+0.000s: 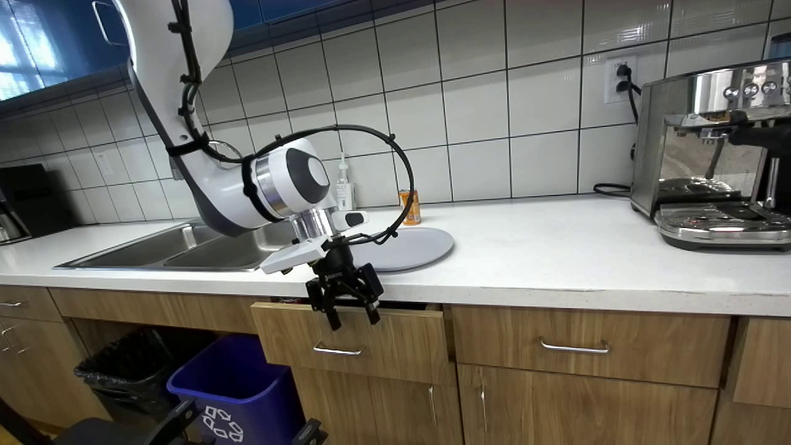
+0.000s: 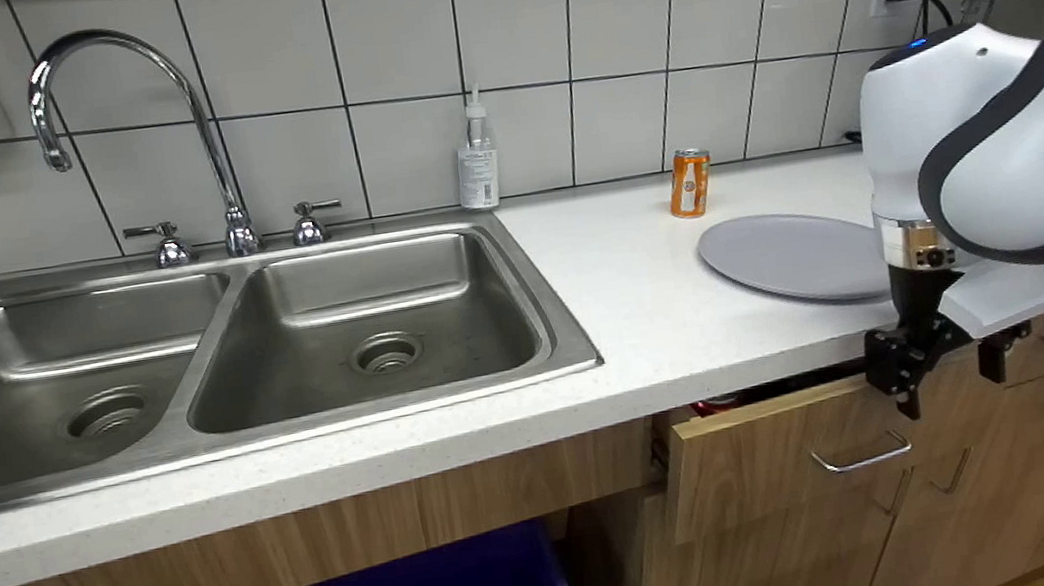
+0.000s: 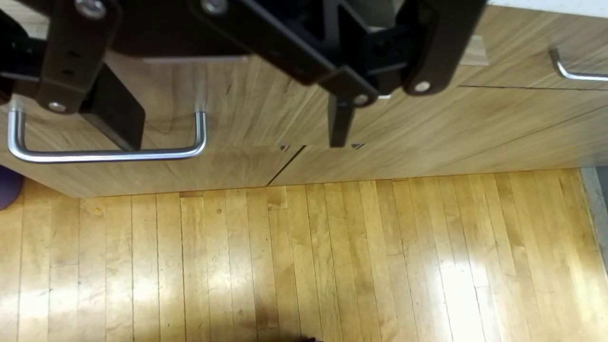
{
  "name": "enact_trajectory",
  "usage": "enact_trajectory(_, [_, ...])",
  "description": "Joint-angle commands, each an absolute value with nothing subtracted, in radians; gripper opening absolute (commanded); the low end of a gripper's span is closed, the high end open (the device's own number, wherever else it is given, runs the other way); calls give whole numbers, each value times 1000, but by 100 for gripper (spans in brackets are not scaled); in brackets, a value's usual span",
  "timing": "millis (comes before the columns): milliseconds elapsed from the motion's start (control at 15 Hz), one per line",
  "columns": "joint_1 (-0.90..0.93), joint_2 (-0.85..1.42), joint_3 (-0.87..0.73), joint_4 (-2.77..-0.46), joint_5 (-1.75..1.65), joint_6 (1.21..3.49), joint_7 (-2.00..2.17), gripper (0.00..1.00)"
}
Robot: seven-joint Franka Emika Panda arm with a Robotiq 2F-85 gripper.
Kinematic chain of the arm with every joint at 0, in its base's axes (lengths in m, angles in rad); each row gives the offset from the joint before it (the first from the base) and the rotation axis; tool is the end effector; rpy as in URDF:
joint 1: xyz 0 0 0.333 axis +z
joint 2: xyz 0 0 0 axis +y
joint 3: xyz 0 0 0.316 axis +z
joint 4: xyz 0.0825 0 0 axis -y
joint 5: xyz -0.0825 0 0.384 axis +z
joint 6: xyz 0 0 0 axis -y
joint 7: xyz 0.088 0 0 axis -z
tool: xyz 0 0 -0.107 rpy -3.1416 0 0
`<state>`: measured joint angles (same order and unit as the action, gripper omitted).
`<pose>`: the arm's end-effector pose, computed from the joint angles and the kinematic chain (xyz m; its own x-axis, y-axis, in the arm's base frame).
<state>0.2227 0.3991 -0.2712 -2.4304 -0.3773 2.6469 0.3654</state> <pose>0.4627 -0.0237 0.1363 0.9890 -0.0709 -0.1301 -0.0322 -0.9598 0.2788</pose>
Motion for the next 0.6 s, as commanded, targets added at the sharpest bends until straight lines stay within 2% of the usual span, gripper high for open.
enact_trajectory(0, [160, 287, -227, -2475, -351, 2564, 282, 100])
enact_trajectory(533, [85, 173, -172, -2483, -316, 2533, 240, 100])
